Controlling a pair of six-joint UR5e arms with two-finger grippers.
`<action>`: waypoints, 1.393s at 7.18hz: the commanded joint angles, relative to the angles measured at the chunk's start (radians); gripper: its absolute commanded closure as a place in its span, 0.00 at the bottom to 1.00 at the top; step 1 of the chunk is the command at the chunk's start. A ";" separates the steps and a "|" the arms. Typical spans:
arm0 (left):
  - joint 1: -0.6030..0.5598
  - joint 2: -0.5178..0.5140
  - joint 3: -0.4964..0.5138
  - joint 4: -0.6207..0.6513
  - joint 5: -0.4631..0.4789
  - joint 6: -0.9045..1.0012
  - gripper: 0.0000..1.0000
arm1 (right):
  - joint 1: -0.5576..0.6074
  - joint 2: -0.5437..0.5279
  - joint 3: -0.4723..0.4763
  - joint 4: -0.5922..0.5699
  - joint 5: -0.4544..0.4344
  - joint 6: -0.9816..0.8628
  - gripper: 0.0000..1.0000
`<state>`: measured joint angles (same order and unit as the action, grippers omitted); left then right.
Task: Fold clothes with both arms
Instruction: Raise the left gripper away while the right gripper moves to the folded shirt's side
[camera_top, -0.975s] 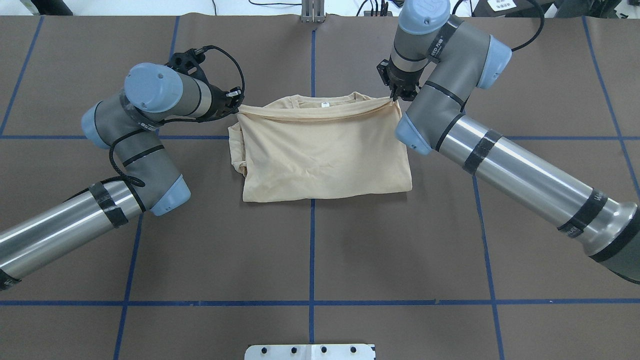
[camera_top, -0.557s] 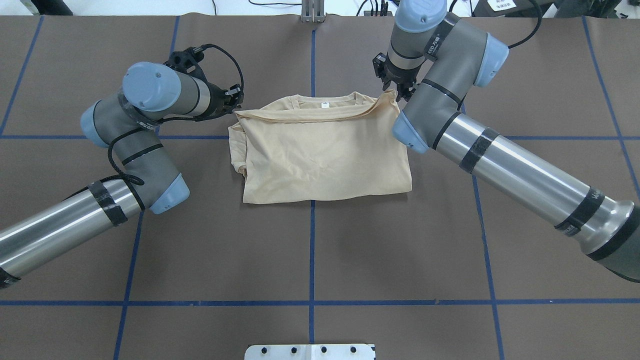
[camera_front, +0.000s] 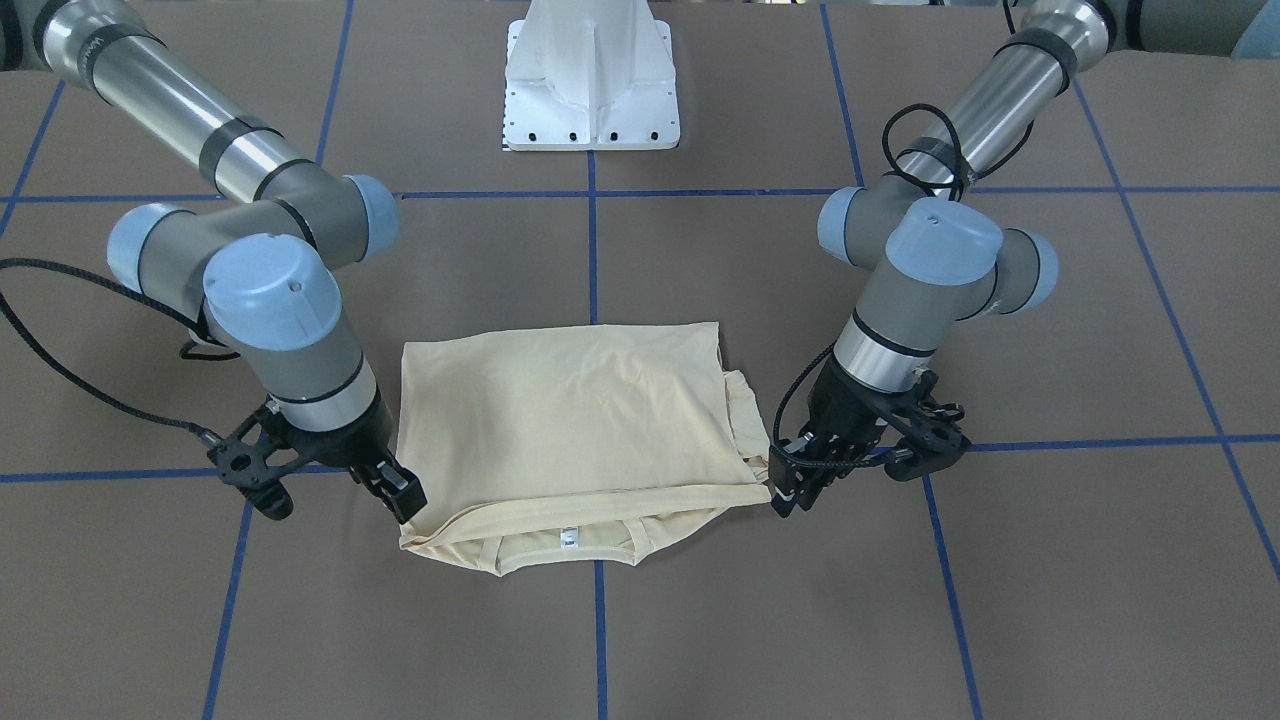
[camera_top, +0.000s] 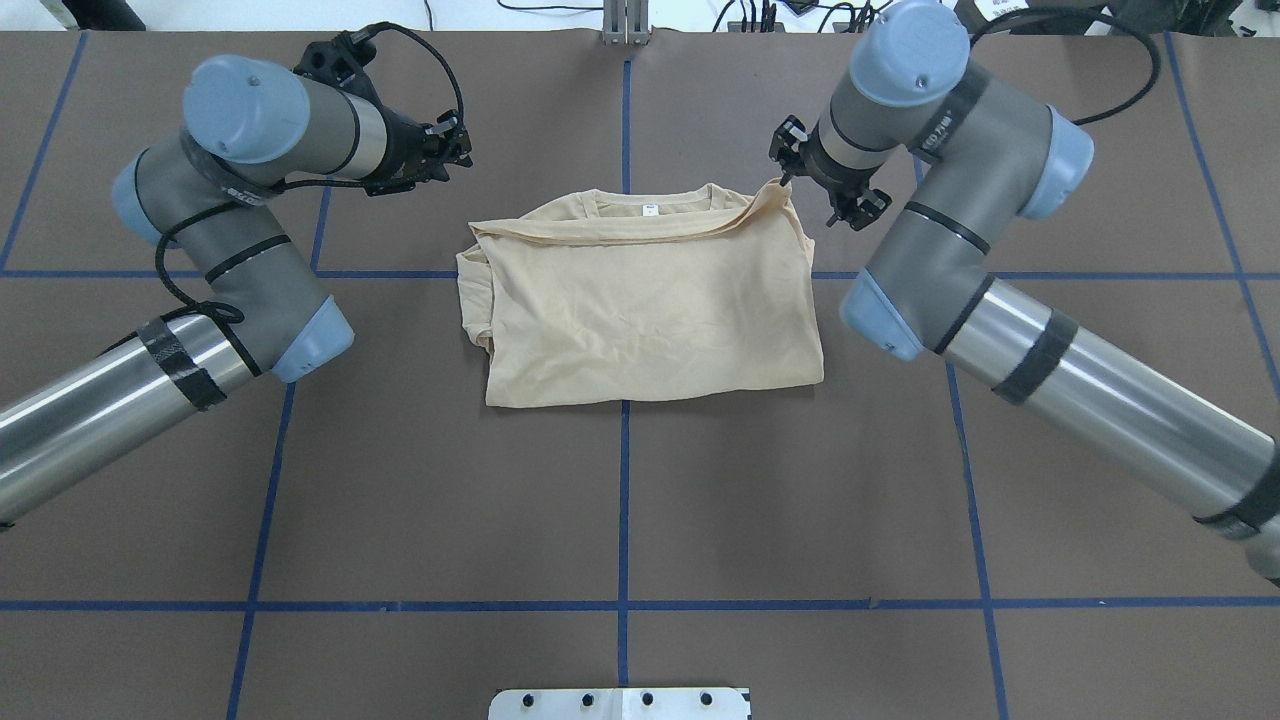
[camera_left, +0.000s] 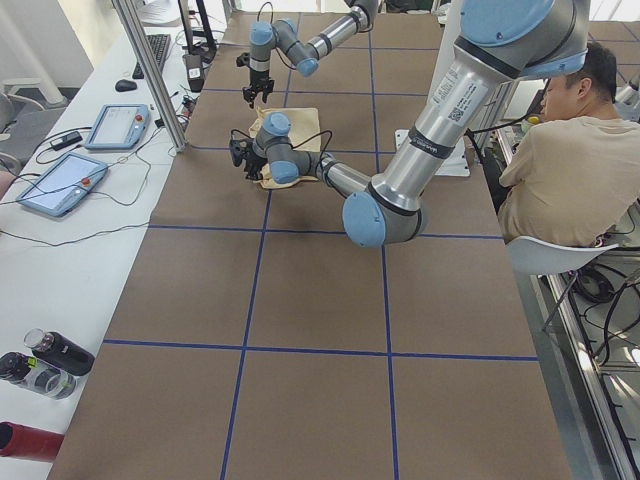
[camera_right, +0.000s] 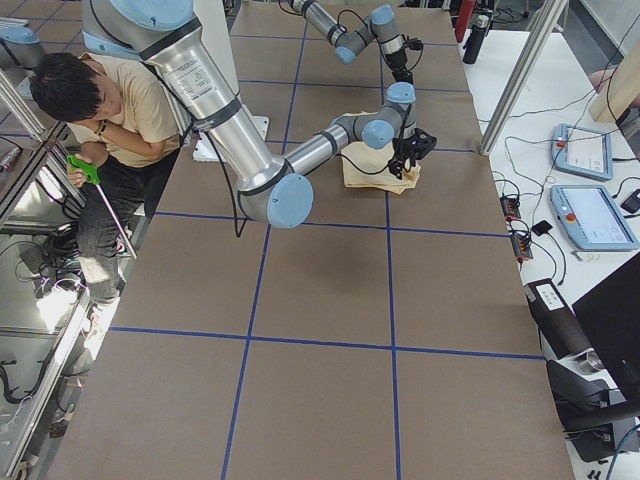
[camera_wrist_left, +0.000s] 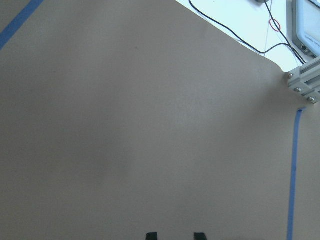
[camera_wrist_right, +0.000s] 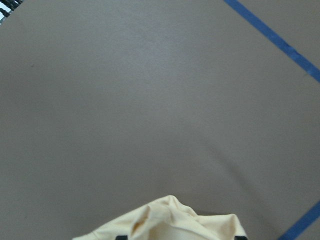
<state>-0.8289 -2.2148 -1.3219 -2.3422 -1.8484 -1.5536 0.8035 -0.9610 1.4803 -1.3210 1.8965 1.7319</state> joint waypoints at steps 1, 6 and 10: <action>-0.018 0.007 -0.040 0.004 -0.041 0.001 0.55 | -0.100 -0.213 0.267 0.002 -0.093 0.064 0.21; -0.018 0.060 -0.121 0.012 -0.006 0.001 0.54 | -0.332 -0.282 0.357 0.002 -0.386 0.308 0.23; -0.018 0.064 -0.122 0.015 0.002 0.006 0.54 | -0.340 -0.255 0.309 -0.003 -0.382 0.314 0.27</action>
<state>-0.8468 -2.1509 -1.4432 -2.3275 -1.8475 -1.5504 0.4638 -1.2230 1.8100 -1.3234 1.5135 2.0452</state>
